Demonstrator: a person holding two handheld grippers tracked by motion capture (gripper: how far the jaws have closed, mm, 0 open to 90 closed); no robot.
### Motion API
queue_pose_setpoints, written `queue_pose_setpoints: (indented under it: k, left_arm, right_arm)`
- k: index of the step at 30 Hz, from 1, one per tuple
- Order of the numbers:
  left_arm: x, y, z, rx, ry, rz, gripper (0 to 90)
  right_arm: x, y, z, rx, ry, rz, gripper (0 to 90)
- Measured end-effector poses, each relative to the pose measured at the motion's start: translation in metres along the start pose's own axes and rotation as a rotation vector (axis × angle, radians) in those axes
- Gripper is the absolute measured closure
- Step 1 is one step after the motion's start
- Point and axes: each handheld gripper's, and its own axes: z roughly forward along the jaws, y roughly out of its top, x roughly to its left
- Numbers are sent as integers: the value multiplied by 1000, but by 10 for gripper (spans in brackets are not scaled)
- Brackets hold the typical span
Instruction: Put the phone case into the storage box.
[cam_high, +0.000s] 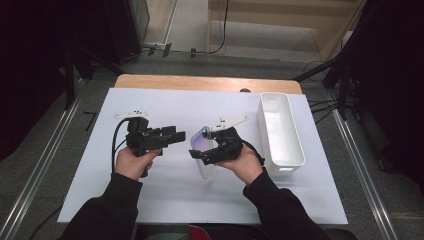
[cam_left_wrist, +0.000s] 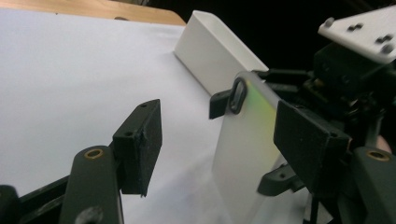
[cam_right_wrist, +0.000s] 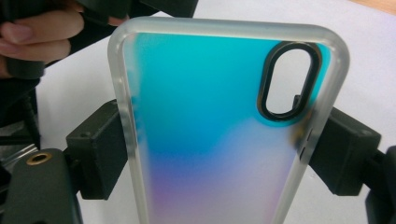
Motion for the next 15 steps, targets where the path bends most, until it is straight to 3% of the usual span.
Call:
queue_pose_setpoints:
  k: [6, 10, 15]
  left_arm:
    - [2, -2, 1, 64, 0, 21, 323]
    - [2, -6, 4, 121, 6, 62, 323]
    - [2, -12, 4, 158, -1, 90, 323]
  right_arm:
    - [3, 3, -6, 13, 32, -25, 147]
    - [4, 5, -9, 22, 52, -36, 146]
    - [3, 6, -14, 38, 72, -51, 146]
